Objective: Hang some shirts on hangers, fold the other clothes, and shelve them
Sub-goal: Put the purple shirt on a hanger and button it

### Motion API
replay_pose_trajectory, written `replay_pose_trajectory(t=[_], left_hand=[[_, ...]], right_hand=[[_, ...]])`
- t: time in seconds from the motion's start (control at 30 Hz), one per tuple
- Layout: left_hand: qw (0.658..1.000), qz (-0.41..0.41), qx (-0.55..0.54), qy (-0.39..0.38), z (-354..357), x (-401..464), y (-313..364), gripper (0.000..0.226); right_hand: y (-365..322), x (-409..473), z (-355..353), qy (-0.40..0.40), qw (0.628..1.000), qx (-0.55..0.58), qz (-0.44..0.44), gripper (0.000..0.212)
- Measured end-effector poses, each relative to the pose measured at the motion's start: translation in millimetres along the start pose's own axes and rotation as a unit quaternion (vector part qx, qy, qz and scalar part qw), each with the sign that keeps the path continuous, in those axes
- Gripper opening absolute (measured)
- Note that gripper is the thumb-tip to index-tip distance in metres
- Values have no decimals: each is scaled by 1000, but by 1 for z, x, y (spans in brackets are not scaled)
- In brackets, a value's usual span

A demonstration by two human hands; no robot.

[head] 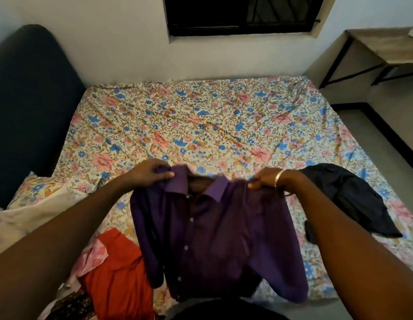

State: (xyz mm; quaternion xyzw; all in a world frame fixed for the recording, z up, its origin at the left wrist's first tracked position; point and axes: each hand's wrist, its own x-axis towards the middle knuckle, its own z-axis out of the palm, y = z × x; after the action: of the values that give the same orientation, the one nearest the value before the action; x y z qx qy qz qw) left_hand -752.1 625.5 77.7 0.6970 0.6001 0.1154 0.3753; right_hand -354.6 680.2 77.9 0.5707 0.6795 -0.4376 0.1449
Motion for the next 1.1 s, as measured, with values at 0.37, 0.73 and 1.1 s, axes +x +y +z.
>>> replay_pose_trajectory(t=[0.37, 0.73, 1.1], left_hand=[[970, -141, 1, 200, 138, 41, -60, 52], [899, -371, -211, 98, 343, -5, -176, 81], [908, -383, -139, 95, 386, 6, -174, 24]], right_hand=[[-6, 120, 110, 362, 913, 184, 31, 30], [94, 168, 339, 193, 891, 263, 315, 112], [115, 170, 340, 68, 966, 49, 245, 16]])
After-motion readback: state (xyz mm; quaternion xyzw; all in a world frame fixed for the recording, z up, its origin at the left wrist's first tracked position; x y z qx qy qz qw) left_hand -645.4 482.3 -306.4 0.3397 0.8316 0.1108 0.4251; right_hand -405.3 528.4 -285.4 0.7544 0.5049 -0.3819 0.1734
